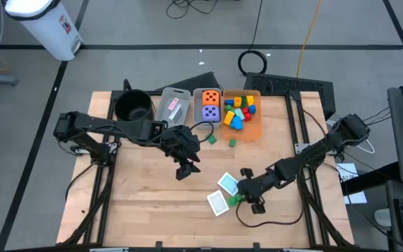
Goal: Pick & Place Toys
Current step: Put the light green game piece into the orange bin
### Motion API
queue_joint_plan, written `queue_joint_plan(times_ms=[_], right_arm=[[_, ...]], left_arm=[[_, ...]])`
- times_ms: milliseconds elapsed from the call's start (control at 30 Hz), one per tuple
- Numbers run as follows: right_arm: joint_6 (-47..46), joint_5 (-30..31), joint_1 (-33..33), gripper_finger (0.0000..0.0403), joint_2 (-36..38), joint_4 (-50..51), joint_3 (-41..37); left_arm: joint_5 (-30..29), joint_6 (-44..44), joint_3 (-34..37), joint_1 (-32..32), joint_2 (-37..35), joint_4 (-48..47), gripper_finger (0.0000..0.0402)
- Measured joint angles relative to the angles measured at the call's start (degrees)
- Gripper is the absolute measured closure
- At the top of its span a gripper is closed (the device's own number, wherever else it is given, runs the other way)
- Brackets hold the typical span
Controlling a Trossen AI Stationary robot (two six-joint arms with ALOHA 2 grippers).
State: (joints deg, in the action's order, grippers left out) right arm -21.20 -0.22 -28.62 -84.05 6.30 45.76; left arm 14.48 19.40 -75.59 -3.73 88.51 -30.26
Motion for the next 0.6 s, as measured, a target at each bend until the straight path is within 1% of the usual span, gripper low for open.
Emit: queue_joint_plan(times_ms=[200,367,467,600], right_arm=[[-3.48,0.24,0.94,0.0304,7.53,4.4,0.0],[-6.05,0.55,4.07,0.0304,14.31,8.78,0.0],[-5.87,2.95,6.72,0.0304,17.91,10.67,0.0],[-2.58,6.35,12.08,0.0304,21.36,13.08,0.82]], left_arm=[[0.99,0.05,0.0,1.12,0.0,0.02,0.0169],[3.57,0.2,0.0,3.57,0.0,0.07,0.017],[4.58,0.24,0.0,5.13,0.0,0.07,0.017],[6.56,0.2,0.0,6.93,0.0,0.5,0.017]])
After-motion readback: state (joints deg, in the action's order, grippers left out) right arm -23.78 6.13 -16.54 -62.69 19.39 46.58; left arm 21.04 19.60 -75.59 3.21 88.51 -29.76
